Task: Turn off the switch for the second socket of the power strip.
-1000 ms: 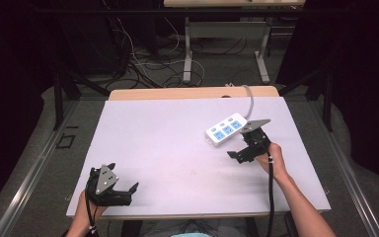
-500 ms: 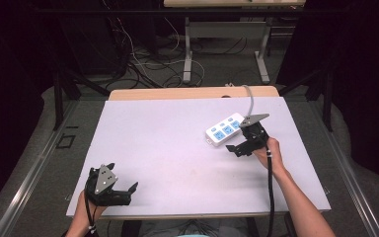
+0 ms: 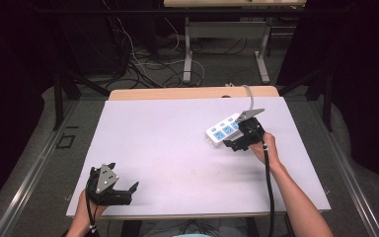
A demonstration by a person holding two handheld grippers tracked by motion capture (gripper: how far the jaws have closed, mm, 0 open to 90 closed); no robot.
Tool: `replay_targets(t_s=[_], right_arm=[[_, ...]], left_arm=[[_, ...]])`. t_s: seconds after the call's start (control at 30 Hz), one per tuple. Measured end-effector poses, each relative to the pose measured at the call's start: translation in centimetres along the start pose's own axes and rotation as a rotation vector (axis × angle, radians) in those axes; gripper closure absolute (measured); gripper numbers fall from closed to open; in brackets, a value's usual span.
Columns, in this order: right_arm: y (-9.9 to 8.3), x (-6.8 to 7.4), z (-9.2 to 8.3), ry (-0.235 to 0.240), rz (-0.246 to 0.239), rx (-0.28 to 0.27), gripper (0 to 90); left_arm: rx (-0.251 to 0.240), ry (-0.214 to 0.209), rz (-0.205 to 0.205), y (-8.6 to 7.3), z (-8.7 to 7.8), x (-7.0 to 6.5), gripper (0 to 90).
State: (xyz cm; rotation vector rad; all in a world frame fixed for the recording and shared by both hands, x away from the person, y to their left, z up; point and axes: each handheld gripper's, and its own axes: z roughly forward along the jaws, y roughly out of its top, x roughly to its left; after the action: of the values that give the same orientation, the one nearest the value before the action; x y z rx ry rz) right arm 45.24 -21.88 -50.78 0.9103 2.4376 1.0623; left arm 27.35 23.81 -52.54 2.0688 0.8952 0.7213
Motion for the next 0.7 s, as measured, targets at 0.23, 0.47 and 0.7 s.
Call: replay_targets(t_s=[0.23, 0.47, 0.7], right_arm=[[0.4, -0.5, 0.5, 0.002, 0.016, 0.009, 0.3], [0.8, -1.1, 1.1, 0.007, 0.022, -0.004, 0.0], [0.9, -2.2, 1.3, 0.02, 0.067, -0.018, 0.0]], left_arm=[[-0.005, 0.001, 0.005, 0.0, -0.1, 0.0, 0.7], [-0.006, 0.001, 0.004, 0.0, 0.0, 0.1, 0.7], [-0.004, 0.003, 0.008, 0.0, 0.0, 0.2, 0.7]])
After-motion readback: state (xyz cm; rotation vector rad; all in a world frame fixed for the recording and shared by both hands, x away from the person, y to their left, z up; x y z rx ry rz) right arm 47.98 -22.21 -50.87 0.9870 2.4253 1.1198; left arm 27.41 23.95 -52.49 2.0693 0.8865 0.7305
